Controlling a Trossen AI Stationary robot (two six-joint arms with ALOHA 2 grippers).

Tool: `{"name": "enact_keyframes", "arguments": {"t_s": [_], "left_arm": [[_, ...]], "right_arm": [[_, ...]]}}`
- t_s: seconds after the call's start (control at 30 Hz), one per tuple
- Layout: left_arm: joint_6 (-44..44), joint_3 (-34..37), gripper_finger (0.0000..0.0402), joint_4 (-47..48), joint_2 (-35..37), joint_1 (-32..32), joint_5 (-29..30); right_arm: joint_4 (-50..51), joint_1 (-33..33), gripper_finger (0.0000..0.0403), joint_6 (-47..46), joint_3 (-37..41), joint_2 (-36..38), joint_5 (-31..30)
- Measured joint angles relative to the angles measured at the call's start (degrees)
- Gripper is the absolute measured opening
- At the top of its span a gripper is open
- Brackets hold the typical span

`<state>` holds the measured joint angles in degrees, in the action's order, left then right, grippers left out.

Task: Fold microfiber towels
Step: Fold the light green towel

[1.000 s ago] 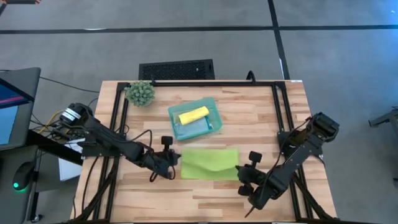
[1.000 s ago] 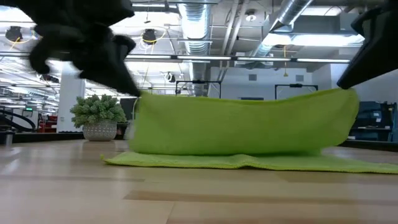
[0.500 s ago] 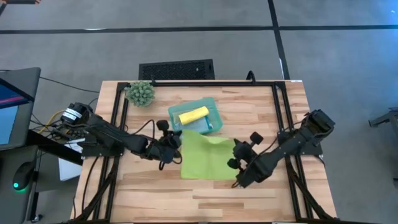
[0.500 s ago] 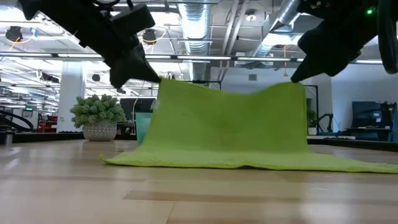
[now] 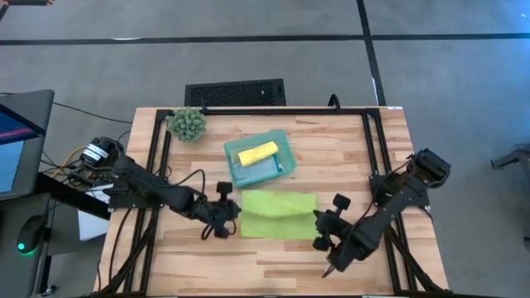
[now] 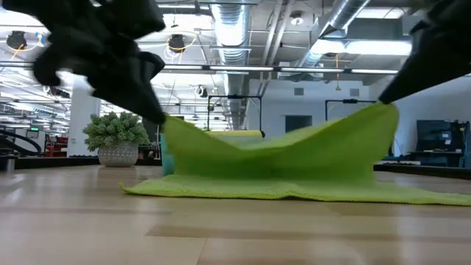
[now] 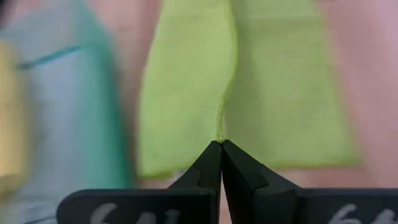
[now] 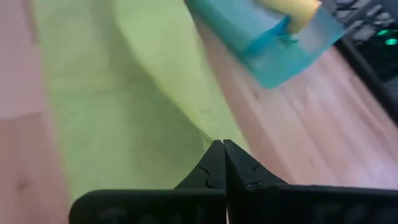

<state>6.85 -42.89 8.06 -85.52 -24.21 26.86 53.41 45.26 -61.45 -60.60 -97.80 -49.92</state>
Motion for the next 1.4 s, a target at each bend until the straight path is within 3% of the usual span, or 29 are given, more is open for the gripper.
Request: {"name": "enact_keyframes", "arguments": {"t_s": [0.13,0.77,0.9,1.07,1.4], "left_arm": [[0.51,0.00,0.0000,-0.78,0.00,-2.94,-2.95],[1.14,0.02,0.0000,-2.53,-0.71,-5.13,1.69],[0.12,0.04,0.0000,-4.95,-3.89,-5.15,-1.91],[-2.14,0.04,0.0000,-8.72,-8.70,-5.20,-5.56],[-2.03,0.04,0.0000,-8.90,-9.77,-5.46,-8.60]], "right_arm": [[-1.30,2.07,0.0006,0.00,0.00,0.00,2.18],[-3.37,1.50,0.0007,0.59,0.00,0.00,5.09],[-4.16,1.61,0.0007,0.64,-0.01,-0.12,6.01],[-7.27,1.59,0.0007,5.31,-0.04,-1.92,12.02],[-9.21,2.36,0.0007,5.99,-0.04,-3.98,14.55]]}}
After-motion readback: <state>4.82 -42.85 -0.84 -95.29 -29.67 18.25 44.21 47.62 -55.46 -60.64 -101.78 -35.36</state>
